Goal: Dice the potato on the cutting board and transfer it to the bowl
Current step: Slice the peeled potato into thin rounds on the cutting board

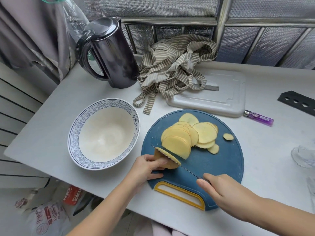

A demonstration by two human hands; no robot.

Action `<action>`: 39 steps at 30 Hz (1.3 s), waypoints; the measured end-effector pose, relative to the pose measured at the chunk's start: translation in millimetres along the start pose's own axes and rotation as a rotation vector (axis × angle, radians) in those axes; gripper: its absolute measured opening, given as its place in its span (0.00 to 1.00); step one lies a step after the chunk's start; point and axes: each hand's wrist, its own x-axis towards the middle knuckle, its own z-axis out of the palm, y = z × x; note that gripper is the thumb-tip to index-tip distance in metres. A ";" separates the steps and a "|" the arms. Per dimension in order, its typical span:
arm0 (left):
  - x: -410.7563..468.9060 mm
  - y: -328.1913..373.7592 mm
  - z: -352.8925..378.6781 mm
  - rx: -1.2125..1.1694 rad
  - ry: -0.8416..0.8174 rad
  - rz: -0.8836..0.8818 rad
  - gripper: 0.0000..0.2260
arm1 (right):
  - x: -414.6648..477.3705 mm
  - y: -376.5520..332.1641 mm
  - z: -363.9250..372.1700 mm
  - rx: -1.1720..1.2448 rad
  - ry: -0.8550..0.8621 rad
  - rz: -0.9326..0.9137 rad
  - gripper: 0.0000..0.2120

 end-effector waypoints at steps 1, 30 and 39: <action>0.2 -0.2 -0.5 0.006 -0.006 0.002 0.31 | 0.6 -1.6 -0.3 0.007 -0.002 -0.001 0.22; 2.9 -1.4 -0.6 0.002 0.003 0.026 0.30 | 56.0 -0.2 0.9 0.407 -0.093 0.163 0.25; 1.6 -2.3 -0.3 0.002 0.023 0.024 0.32 | 58.0 32.2 -39.4 0.779 -0.385 0.224 0.25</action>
